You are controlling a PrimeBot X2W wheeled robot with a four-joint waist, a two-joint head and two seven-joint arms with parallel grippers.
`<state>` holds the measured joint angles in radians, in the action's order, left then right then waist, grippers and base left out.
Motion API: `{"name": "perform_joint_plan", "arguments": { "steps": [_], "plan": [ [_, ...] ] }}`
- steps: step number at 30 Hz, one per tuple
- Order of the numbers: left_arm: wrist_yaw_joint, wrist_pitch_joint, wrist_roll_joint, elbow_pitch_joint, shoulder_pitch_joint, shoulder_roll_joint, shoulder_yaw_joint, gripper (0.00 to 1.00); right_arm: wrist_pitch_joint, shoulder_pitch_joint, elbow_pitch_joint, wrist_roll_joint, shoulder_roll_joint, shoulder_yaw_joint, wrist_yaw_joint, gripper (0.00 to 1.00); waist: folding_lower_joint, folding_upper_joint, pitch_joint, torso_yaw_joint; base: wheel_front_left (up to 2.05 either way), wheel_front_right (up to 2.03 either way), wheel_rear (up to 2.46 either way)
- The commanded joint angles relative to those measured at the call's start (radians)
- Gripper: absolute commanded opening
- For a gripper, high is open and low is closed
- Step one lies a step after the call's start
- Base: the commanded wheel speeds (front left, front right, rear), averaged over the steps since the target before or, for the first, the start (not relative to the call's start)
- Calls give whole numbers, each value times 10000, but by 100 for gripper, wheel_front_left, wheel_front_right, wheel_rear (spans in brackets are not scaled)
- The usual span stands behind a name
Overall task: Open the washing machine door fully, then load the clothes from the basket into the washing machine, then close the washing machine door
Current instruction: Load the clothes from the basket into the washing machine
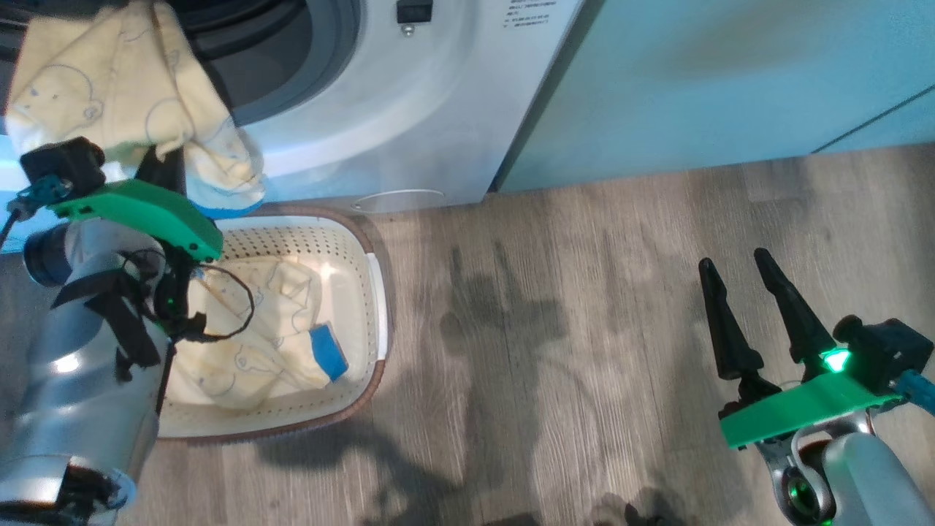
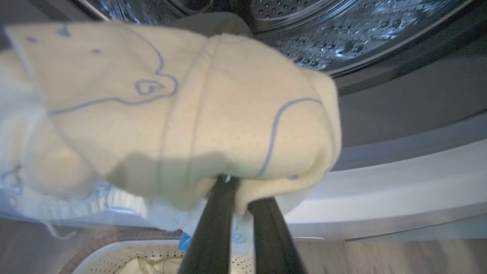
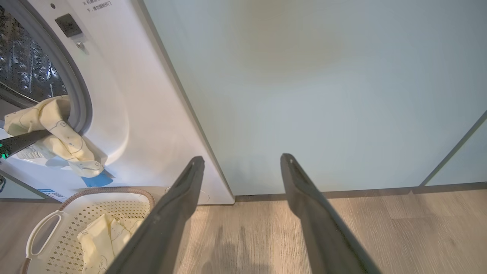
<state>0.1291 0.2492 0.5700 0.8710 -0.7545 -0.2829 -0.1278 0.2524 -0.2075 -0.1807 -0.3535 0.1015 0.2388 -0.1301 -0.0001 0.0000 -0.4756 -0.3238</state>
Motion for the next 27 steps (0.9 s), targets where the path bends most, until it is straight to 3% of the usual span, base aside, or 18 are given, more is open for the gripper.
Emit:
{"name": "perform_joint_plan", "arguments": {
  "steps": [1, 8, 16, 27],
  "plan": [
    [-34, 123, -122, -619, -4, -527, 436, 0, 94, 202, 250, -76, 113, 121, -6, 100, 1, 0, 116, 75, 0, 0, 0],
    [-172, 68, -562, -1938, 185, -760, 518, 0, 94, 201, 244, -97, 23, 163, -6, 100, 1, 0, 219, 227, 0, 0, 0],
    [-243, -932, -761, -2481, -1044, -1265, 270, 0, 94, -30, 322, -142, -51, 246, -6, 100, 1, 0, -191, 166, 0, 0, 0],
    [-626, -1276, -970, -1569, -3487, -1534, 209, 0, 94, -393, 360, -177, -72, 386, -6, 100, 1, 0, -997, -211, 0, 0, 0]
  ]
}}
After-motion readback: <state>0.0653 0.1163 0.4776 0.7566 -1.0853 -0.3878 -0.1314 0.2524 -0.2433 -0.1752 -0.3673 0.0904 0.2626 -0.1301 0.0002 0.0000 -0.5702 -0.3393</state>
